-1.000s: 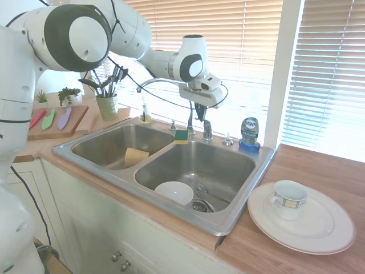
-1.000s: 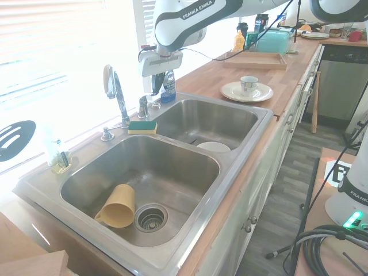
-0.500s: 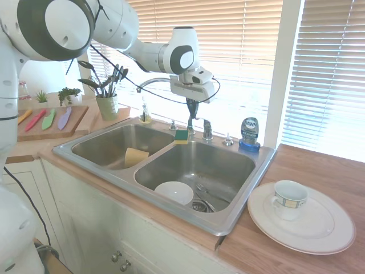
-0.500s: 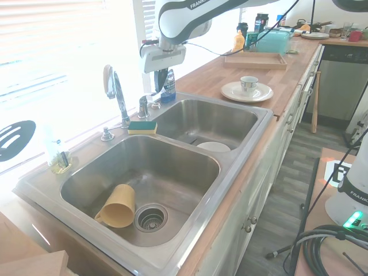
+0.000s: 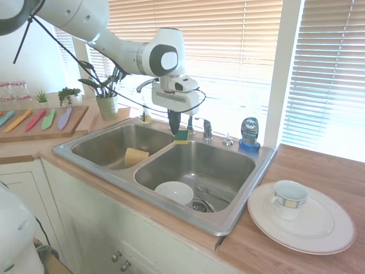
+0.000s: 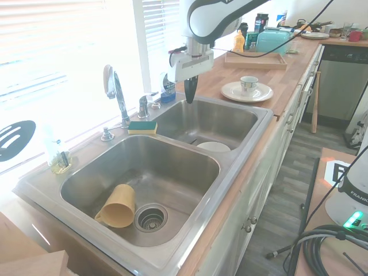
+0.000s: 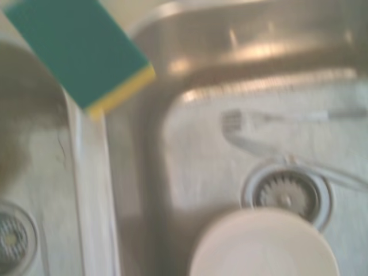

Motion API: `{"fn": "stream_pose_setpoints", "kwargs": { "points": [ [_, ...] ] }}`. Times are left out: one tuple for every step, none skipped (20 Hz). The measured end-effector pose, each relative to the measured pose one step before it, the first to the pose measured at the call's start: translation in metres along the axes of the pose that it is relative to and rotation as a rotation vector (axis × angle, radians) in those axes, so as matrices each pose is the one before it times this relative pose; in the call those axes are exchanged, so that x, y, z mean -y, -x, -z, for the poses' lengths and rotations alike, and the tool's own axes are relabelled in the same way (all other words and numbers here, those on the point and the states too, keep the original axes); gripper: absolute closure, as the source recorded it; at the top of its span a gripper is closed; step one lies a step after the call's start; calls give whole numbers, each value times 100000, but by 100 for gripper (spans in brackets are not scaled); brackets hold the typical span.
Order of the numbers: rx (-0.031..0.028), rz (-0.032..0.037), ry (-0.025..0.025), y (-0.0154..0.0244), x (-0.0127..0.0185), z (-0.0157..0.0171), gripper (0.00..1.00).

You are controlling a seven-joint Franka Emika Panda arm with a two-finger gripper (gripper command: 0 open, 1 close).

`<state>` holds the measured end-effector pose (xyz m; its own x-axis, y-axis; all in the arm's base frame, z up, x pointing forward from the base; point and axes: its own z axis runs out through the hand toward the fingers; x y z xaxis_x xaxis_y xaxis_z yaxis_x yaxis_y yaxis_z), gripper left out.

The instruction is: Turn off the faucet

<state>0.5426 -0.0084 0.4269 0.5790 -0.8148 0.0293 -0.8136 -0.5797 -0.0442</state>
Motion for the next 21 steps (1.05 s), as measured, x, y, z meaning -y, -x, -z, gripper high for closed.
{"fn": "stream_pose_setpoints", "kwargs": {
  "points": [
    [220,-78,315,518,-1074,-144,100],
    [282,65,470,576,-1080,-189,100],
    [46,110,159,548,-938,-76,100],
    [126,115,119,564,-890,-22,100],
    [68,120,4,565,-843,73,0],
    [3,35,-29,542,-762,101,0],
    [-28,24,-38,509,-658,86,0],
    [-46,36,-23,482,-605,60,0],
    [-7,28,91,423,-530,-17,0],
    [-28,83,127,355,-396,-35,0],
    [20,261,232,355,-261,-110,0],
    [15,432,251,353,-111,-159,0],
    [13,650,287,356,39,-210,0],
    [-58,579,172,343,182,-127,0],
    [-214,385,2,318,217,-61,0],
    [-480,27,-383,277,248,-19,0],
    [-438,-133,-367,211,185,-28,0],
    [-362,-144,-322,139,138,-4,0],
    [-388,-294,-420,73,112,22,0],
    [-254,-495,-269,53,88,20,0],
    [-210,-544,-198,68,87,19,0]
  ]
}}
